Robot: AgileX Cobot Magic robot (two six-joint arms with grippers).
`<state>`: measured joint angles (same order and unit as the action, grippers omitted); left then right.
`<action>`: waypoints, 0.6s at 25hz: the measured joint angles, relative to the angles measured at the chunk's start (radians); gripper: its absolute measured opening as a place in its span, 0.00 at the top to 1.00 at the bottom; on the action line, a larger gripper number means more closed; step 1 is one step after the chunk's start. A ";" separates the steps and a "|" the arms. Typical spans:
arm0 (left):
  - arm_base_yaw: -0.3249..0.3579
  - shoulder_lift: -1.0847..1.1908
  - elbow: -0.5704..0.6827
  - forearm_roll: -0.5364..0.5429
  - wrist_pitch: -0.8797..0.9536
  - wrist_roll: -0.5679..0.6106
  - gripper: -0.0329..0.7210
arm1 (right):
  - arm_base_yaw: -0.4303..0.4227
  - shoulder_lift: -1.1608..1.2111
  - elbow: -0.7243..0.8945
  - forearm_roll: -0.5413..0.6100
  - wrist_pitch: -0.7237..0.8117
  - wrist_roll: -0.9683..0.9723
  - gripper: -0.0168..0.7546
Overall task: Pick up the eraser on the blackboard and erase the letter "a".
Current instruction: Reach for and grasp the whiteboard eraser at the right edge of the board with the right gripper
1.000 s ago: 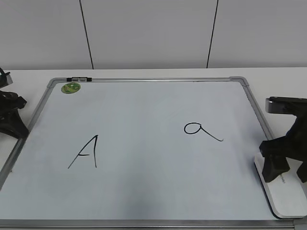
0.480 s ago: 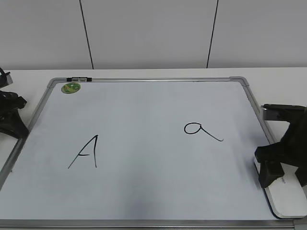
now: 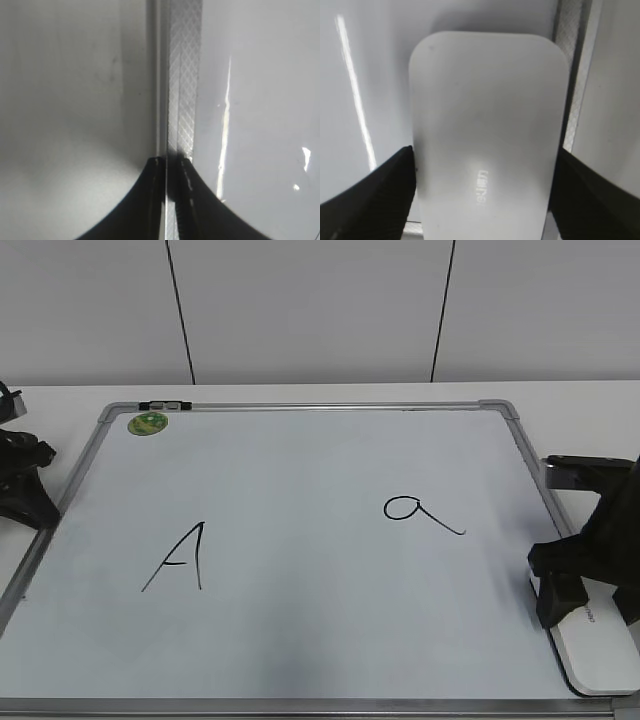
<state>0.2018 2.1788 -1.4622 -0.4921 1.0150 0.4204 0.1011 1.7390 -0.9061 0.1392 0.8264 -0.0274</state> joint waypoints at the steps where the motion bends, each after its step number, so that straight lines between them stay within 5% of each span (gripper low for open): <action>1: 0.000 0.000 0.000 0.000 0.000 0.000 0.92 | 0.000 0.000 0.000 0.000 0.000 0.000 0.21; 15: 0.000 0.000 0.000 0.000 0.000 0.000 0.92 | 0.000 0.000 0.000 0.002 0.006 0.002 0.21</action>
<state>0.2018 2.1788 -1.4622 -0.4921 1.0150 0.4204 0.1011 1.7390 -0.9061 0.1414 0.8321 -0.0255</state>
